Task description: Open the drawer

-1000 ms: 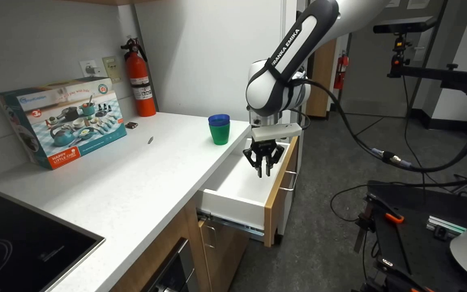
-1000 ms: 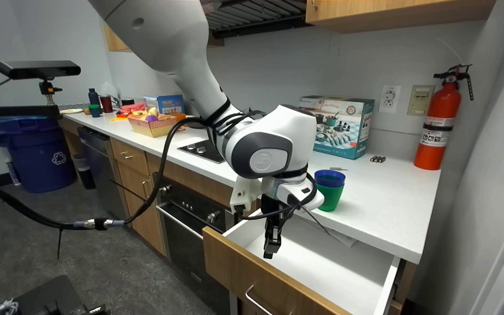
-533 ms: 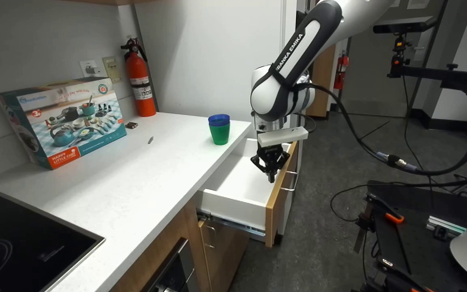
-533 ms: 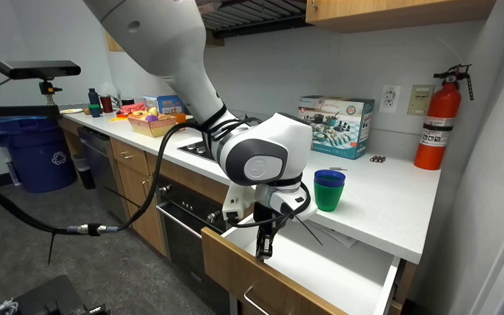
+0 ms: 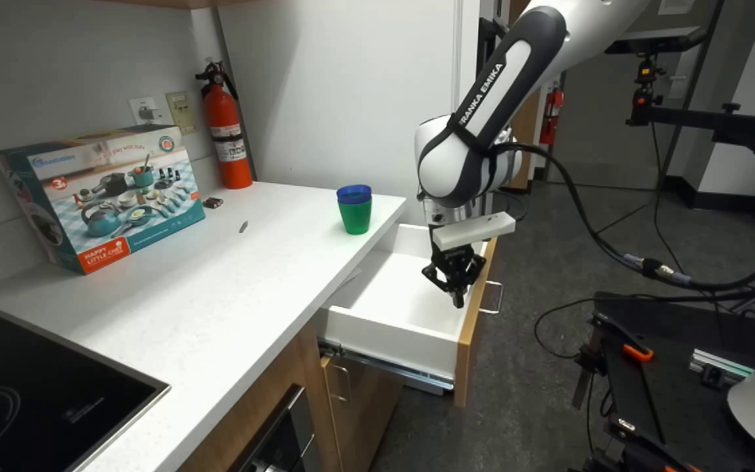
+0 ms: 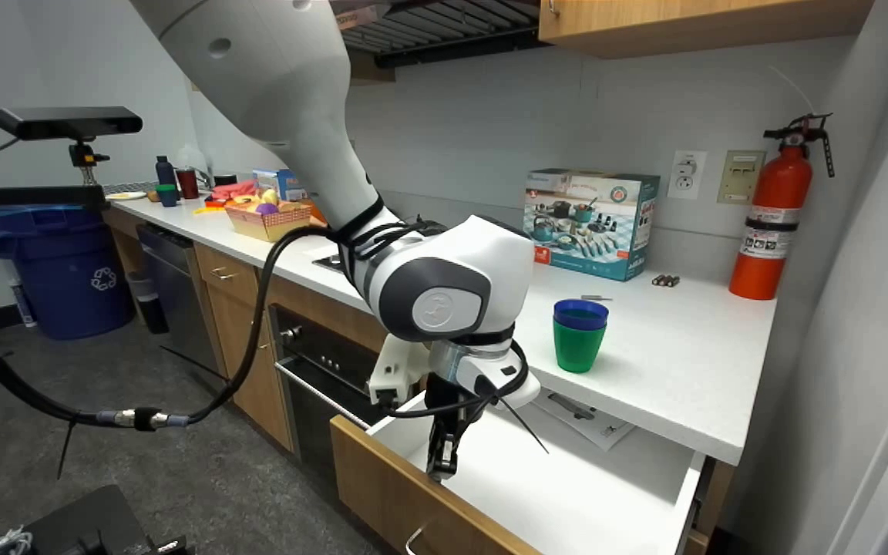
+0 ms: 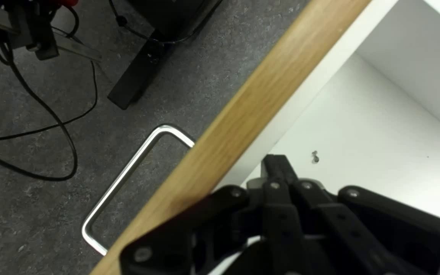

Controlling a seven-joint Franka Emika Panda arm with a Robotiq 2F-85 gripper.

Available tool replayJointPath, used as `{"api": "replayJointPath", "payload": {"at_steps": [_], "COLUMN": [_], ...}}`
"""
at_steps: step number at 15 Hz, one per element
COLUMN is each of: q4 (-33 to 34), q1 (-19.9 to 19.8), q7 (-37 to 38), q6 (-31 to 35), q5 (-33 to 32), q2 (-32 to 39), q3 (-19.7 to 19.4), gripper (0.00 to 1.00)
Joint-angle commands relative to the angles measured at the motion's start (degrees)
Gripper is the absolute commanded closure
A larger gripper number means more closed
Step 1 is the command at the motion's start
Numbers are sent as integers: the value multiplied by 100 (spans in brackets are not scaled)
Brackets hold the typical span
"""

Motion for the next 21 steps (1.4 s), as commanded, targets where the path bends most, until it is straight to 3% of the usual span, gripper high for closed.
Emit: {"api": "replayJointPath", "payload": {"at_steps": [1, 21], "q4": [-223, -840], "q1": [101, 217], "q7": [40, 21], "q6": [-141, -82], "q5": [-140, -387], "q2": [-212, -743], "q3": [-80, -7], "gripper": [100, 100]}}
